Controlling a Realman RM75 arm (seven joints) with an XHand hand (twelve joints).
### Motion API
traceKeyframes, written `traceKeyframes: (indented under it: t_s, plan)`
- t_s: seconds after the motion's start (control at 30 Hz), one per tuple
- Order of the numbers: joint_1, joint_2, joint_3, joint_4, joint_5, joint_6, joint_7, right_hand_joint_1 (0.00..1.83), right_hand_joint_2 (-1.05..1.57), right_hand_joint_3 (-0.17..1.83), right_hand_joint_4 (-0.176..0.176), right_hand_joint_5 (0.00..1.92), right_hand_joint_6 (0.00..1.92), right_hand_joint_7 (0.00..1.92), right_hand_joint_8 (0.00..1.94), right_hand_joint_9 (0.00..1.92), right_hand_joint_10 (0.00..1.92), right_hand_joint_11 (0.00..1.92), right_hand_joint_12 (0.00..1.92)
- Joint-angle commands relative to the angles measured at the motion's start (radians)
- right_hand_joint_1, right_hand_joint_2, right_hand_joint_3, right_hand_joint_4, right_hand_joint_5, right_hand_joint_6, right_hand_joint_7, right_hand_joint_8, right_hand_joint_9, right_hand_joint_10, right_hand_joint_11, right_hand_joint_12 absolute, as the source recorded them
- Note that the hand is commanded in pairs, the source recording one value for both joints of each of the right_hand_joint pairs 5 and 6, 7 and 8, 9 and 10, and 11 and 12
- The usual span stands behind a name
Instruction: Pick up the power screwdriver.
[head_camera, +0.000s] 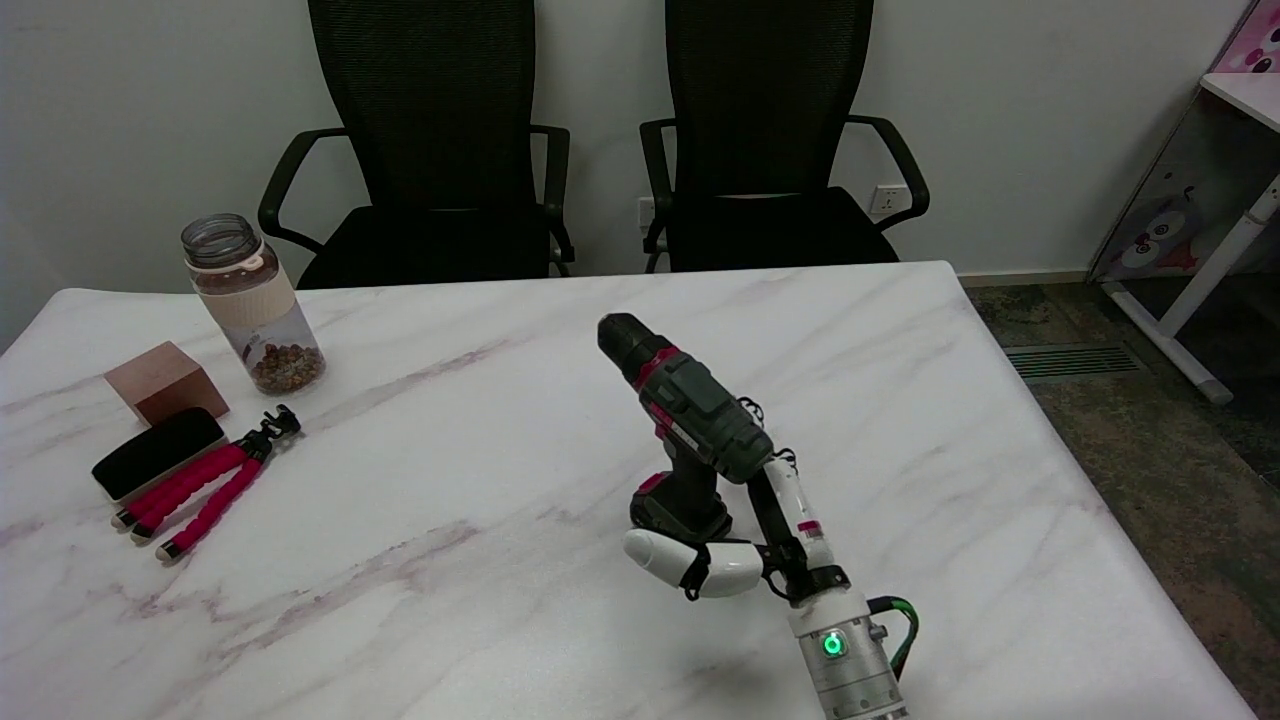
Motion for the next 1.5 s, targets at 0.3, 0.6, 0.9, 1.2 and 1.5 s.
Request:
traceKeyframes:
  t_s: [0.3,0.6,0.9,1.2,1.5]
  plan:
    - [0.07,-0.016,0.005,0.098,0.001,-0.045,0.137,0.74,0.18,0.61,-0.141,0.0,0.0,0.0,0.0,0.12,0.12,0.24,0.24]
    - [0.093,-0.011,0.005,0.116,0.002,-0.048,0.168,0.74,0.2,0.58,-0.139,0.0,0.0,0.0,0.0,0.12,0.12,0.24,0.24]
    - [0.109,-0.013,0.002,0.126,0.002,-0.048,0.262,0.75,0.25,0.55,-0.138,0.0,0.0,0.0,0.0,0.14,0.14,0.28,0.28]
    - [0.121,-0.019,-0.004,0.158,0.002,-0.053,0.348,0.75,0.25,0.55,-0.136,0.0,0.0,0.0,0.0,0.15,0.15,0.29,0.29]
    - [0.127,-0.019,-0.006,0.164,0.002,-0.062,0.394,0.75,0.25,0.55,-0.13,0.0,0.0,0.0,0.0,0.16,0.16,0.3,0.3]
